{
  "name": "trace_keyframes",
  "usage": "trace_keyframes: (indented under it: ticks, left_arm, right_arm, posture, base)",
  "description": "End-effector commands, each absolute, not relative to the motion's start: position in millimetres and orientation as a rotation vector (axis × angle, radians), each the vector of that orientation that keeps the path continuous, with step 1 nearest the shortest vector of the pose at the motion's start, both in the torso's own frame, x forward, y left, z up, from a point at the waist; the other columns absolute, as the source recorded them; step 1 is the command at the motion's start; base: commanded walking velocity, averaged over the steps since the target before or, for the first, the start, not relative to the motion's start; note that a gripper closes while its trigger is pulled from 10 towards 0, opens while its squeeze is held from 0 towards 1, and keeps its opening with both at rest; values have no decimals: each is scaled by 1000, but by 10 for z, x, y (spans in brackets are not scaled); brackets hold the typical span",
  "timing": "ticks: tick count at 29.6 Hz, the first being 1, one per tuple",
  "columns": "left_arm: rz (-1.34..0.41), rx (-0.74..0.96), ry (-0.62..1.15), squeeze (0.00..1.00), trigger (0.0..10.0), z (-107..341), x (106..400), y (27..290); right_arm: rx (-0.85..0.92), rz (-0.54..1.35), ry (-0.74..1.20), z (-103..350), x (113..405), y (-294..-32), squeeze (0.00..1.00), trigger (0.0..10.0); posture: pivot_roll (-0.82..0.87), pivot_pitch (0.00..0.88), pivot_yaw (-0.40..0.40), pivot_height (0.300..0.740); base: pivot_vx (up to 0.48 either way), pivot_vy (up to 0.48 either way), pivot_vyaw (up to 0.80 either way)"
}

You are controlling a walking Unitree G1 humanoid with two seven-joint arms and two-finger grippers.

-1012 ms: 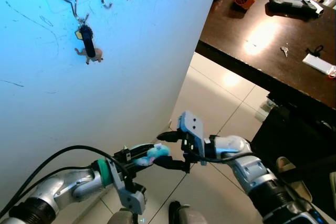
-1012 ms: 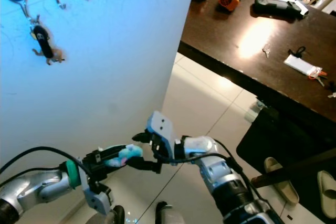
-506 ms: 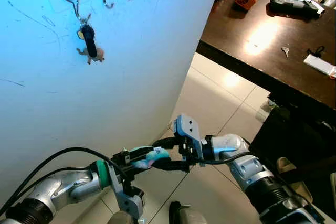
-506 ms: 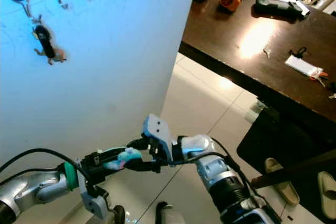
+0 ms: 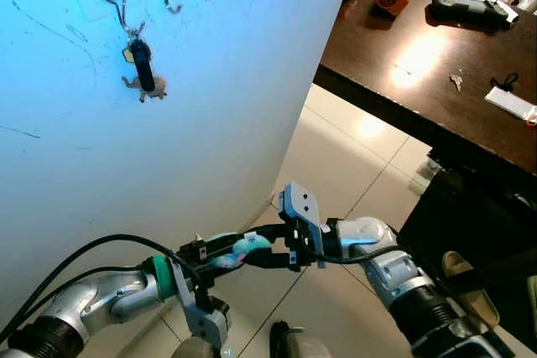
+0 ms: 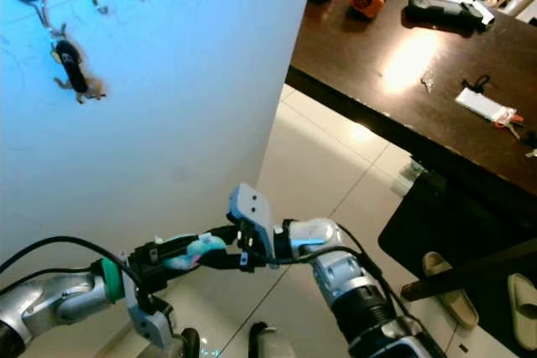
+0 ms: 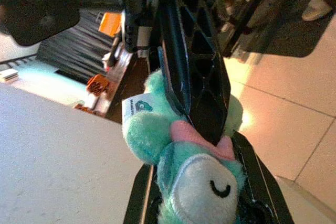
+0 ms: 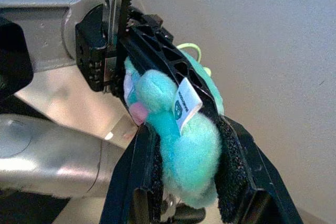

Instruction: Hang keys on a hook

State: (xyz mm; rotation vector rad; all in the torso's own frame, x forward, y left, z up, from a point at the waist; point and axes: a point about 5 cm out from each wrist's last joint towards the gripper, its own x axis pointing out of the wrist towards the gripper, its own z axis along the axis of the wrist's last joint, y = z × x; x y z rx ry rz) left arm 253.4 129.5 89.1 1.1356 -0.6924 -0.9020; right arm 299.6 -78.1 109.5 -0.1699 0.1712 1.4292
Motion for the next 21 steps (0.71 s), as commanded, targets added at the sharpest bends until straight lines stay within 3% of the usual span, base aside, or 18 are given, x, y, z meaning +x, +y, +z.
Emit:
trace_keyframes:
  ticks: [1, 15, 16, 17, 18, 21]
  left_arm:
    - [-1008, 1068, -773, 0, 10000, 870, 2387, 1049]
    - [-995, 1080, -731, 0, 10000, 876, 2459, 1072]
    - [-1003, 1074, -723, 180, 10000, 875, 2462, 1070]
    - [-1003, 1074, -723, 180, 10000, 875, 2462, 1070]
    - [-1005, 1059, -715, 1000, 10000, 887, 2466, 1073]
    - [-1005, 1050, -712, 1000, 10000, 897, 2468, 1075]
  right_arm:
    - [-149, 1428, 129, 1118, 2988, -649, 0, 0]
    - [-57, 1353, 120, 1077, 2981, -636, 0, 0]
    - [-47, 1346, 122, 1064, 2974, -641, 0, 0]
    - [-47, 1346, 122, 1064, 2974, -641, 0, 0]
    - [-37, 1334, 122, 1044, 2966, -643, 0, 0]
    - [-31, 1326, 122, 1031, 2960, -645, 0, 0]
  posture:
    - [-65, 170, -25, 740]
    - [-69, 169, -22, 740]
    - [-70, 169, -23, 740]
    - [-70, 169, -23, 740]
    - [-71, 166, -22, 740]
    - [-71, 166, -22, 740]
  base:
    - [0, 0, 0]
    - [0, 0, 0]
    - [0, 0, 0]
    - [0, 0, 0]
    - [0, 0, 0]
    - [0, 0, 0]
